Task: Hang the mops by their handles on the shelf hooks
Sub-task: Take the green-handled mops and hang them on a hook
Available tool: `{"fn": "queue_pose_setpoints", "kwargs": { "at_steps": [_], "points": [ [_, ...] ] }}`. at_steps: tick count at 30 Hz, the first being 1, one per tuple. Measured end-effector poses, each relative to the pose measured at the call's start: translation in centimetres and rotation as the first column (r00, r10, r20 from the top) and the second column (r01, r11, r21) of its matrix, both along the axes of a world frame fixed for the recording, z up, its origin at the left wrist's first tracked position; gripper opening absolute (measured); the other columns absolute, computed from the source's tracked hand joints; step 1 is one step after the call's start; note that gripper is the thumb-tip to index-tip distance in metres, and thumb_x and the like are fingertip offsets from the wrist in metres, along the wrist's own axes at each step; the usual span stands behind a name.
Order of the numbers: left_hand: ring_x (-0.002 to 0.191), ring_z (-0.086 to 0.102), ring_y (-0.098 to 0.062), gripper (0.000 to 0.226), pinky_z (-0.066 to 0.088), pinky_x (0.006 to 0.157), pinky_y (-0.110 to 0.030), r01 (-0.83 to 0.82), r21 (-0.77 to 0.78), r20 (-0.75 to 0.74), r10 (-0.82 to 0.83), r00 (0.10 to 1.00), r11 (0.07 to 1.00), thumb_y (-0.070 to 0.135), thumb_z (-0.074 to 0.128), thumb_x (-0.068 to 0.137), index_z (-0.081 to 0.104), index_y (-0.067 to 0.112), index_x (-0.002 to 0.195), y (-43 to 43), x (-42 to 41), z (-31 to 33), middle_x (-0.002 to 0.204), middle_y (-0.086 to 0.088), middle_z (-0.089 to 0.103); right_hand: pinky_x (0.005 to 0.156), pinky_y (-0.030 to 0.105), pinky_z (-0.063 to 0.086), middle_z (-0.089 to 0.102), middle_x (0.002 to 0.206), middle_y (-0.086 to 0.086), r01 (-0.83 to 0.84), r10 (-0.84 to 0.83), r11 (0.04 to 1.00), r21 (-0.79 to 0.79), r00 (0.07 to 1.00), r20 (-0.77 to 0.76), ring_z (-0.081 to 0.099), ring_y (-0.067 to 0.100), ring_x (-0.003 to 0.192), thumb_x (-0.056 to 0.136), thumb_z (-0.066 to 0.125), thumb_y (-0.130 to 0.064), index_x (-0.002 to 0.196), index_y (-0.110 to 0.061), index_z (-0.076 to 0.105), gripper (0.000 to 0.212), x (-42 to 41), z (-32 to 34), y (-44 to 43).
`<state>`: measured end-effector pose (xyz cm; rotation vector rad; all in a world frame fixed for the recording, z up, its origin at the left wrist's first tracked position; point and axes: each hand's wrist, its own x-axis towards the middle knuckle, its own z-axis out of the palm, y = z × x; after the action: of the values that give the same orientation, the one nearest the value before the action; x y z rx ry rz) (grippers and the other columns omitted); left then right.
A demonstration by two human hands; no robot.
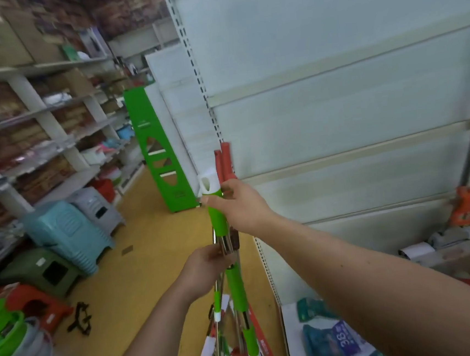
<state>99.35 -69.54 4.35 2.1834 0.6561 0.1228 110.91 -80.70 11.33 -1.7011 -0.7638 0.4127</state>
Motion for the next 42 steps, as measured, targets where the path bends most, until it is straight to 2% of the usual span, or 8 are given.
{"fn": "queue_pose_setpoints", "kwargs": {
  "at_steps": [3,7,9,14,19,22,33,42],
  "points": [
    [0.102,0.069,-0.015,0.032,0.053,0.079,-0.04,0.005,-0.02,0.032,-0.005,0.999,1.0,0.043,0.069,0.094,0.074,0.021,0.117,-2.5,1.8,1.5,0.111,0.004,0.075,0.097,0.05,0.057,0.071,0.121,-0.004,0.037,-0.037,0.999,0.007,0.999,0.022,0.07,0.022,0.109,0.081,0.07,-0.067,0.131,-0.025,0.063,0.066,1.3,1.7,-2.5],
    [0.057,0.058,0.001,0.021,0.044,0.059,-0.03,0.043,-0.011,0.099,-0.042,0.994,0.999,0.034,0.071,0.094,0.066,0.025,0.076,-5.4,4.8,3.4,0.058,0.017,0.065,0.095,0.052,0.058,0.075,0.111,-0.003,0.093,-0.095,0.995,0.044,0.995,0.041,0.074,0.022,0.1,0.065,0.066,-0.077,0.118,-0.027,0.068,0.074,3.7,3.9,-5.6],
    [0.048,0.055,0.003,0.023,0.04,0.054,-0.024,0.068,-0.01,0.123,-0.066,0.99,0.998,0.031,0.071,0.094,0.065,0.026,0.073,-6.8,6.6,4.2,0.052,0.02,0.063,0.094,0.051,0.059,0.075,0.107,-0.003,0.123,-0.126,0.991,0.055,0.99,0.056,0.075,0.021,0.097,0.068,0.068,-0.074,0.117,-0.026,0.068,0.068,5.1,5.0,-7.0],
    [0.081,0.073,-0.02,0.016,0.052,0.069,-0.031,0.127,-0.013,0.185,-0.123,0.975,0.992,0.04,0.073,0.09,0.08,0.025,0.092,-9.6,11.7,5.8,0.085,0.007,0.08,0.094,0.051,0.059,0.074,0.108,-0.001,0.222,-0.227,0.973,0.054,0.969,0.096,0.074,0.021,0.097,0.067,0.065,-0.077,0.121,-0.023,0.067,0.077,9.0,7.7,-10.8],
    [0.067,0.069,0.003,0.016,0.047,0.063,-0.02,0.231,-0.037,0.198,-0.219,0.955,0.972,0.033,0.073,0.09,0.077,0.022,0.08,-11.9,17.5,6.3,0.078,0.012,0.079,0.09,0.048,0.061,0.075,0.105,-0.002,0.317,-0.319,0.948,0.04,0.942,0.1,0.074,0.018,0.093,0.072,0.07,-0.074,0.118,-0.023,0.068,0.069,13.5,8.8,-13.8],
    [0.07,0.07,-0.003,0.018,0.047,0.066,-0.024,0.293,-0.047,0.231,-0.275,0.933,0.955,0.034,0.073,0.089,0.076,0.022,0.076,-12.6,20.9,6.9,0.077,0.01,0.079,0.083,0.038,0.059,0.076,0.101,0.001,0.354,-0.358,0.934,0.05,0.926,0.121,0.073,0.015,0.082,0.09,0.073,-0.055,0.111,-0.018,0.071,0.043,16.1,9.7,-15.4],
    [0.077,0.074,-0.013,0.023,0.059,0.085,-0.045,0.471,0.044,0.368,-0.453,0.812,0.881,0.051,0.071,0.081,0.075,0.03,0.073,-15.1,29.8,11.3,0.075,0.008,0.077,0.07,0.024,0.057,0.077,0.088,0.002,0.481,-0.518,0.85,0.212,0.838,0.173,0.068,0.004,0.065,0.096,0.07,-0.041,0.099,-0.019,0.074,0.023,21.8,14.3,-19.3],
    [0.075,0.072,-0.024,0.036,0.059,0.082,-0.05,0.485,0.106,0.444,-0.477,0.758,0.868,0.063,0.066,0.075,0.075,0.028,0.072,-18.4,32.6,15.4,0.074,-0.001,0.075,0.053,0.01,0.045,0.075,0.106,0.02,0.507,-0.568,0.819,0.269,0.784,0.252,0.065,0.016,0.072,0.1,0.065,-0.043,0.105,-0.008,0.075,0.037,23.7,18.1,-23.0]
  ]
}}
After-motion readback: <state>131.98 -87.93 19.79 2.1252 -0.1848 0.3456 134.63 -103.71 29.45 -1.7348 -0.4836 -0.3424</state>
